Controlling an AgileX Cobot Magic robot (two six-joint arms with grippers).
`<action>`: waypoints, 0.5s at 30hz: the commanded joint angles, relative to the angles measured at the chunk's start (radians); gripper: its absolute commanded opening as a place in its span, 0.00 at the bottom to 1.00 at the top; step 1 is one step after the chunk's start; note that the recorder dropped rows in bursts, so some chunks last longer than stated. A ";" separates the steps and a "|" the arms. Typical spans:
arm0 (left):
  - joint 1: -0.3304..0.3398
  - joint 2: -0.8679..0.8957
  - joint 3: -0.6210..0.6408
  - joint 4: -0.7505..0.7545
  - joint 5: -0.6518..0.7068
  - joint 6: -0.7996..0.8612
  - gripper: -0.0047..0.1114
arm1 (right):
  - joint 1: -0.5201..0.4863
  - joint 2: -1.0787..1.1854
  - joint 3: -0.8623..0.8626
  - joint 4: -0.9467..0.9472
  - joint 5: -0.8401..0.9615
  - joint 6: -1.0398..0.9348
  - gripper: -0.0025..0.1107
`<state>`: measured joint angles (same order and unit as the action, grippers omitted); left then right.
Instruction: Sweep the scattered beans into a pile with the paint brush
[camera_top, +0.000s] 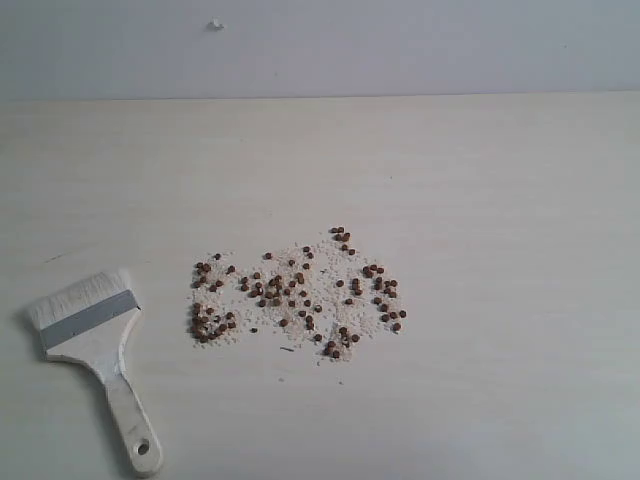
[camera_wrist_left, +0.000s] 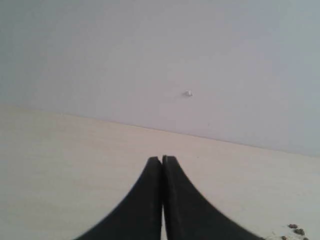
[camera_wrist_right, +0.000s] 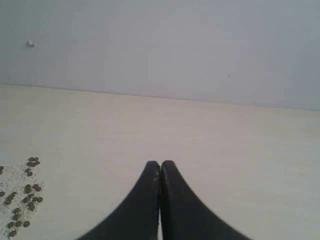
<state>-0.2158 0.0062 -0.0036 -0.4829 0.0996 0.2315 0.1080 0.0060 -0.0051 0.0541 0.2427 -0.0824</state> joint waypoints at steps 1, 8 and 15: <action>-0.006 -0.006 0.004 -0.083 -0.046 -0.005 0.04 | -0.003 -0.006 0.005 -0.004 -0.010 0.003 0.02; -0.006 -0.006 -0.030 -0.083 -0.086 -0.092 0.04 | -0.003 -0.006 0.005 -0.004 -0.010 0.003 0.02; -0.004 0.229 -0.285 -0.053 -0.055 -0.158 0.04 | -0.003 -0.006 0.005 -0.004 -0.010 0.003 0.02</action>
<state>-0.2158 0.1185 -0.1730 -0.5607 0.0000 0.0891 0.1080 0.0060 -0.0051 0.0541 0.2427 -0.0824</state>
